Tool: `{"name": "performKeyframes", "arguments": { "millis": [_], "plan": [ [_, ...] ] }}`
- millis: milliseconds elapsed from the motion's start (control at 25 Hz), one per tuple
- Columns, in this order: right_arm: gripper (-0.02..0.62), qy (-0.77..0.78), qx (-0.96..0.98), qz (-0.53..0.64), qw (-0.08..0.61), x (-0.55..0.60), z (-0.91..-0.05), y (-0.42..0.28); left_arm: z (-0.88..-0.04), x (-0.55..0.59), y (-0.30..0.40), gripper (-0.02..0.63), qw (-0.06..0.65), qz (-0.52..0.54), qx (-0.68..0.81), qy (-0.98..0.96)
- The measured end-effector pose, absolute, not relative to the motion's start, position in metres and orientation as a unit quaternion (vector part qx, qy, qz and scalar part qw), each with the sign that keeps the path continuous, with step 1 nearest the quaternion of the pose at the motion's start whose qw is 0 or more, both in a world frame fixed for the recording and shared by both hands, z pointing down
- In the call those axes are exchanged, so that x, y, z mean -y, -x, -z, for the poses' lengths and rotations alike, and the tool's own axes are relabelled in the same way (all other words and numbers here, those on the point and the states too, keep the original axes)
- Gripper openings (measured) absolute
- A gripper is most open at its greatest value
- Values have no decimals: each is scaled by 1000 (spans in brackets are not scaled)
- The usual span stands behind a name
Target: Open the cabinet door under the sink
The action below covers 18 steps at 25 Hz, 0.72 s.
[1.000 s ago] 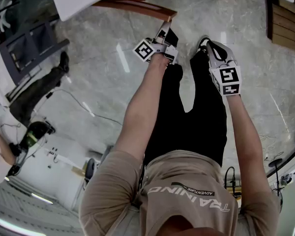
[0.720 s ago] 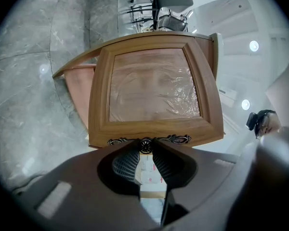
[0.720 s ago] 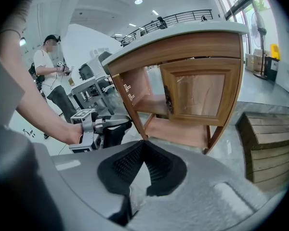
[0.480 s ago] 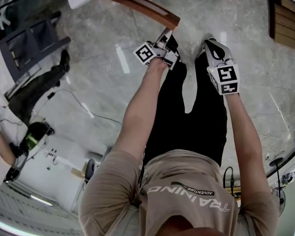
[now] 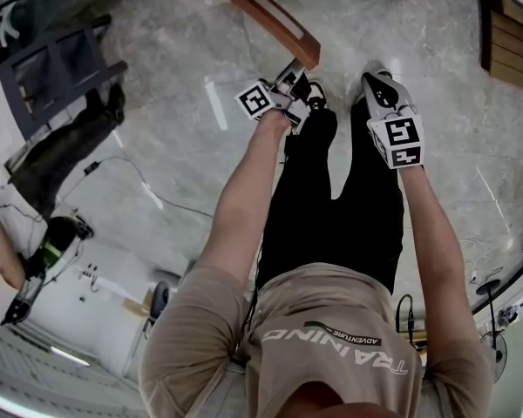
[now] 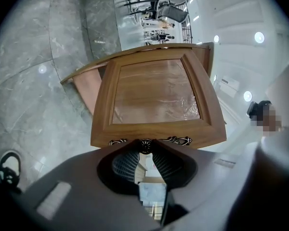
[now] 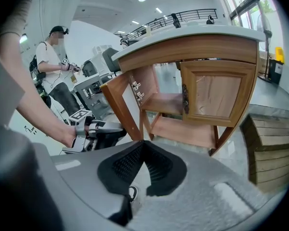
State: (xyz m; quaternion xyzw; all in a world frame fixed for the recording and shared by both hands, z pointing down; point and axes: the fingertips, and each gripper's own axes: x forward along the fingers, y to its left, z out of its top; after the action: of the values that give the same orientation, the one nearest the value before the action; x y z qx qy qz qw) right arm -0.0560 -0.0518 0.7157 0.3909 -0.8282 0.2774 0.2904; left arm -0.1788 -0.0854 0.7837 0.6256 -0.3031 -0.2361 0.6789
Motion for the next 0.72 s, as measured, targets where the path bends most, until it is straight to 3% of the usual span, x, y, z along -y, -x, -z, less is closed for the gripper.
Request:
{"name": "performKeyframes", "arguments": {
  "millis": [720],
  "plan": [
    [2, -379, 831, -281, 295, 34, -708, 117, -784, 55, 259, 95, 684, 211, 292, -634]
  ]
}}
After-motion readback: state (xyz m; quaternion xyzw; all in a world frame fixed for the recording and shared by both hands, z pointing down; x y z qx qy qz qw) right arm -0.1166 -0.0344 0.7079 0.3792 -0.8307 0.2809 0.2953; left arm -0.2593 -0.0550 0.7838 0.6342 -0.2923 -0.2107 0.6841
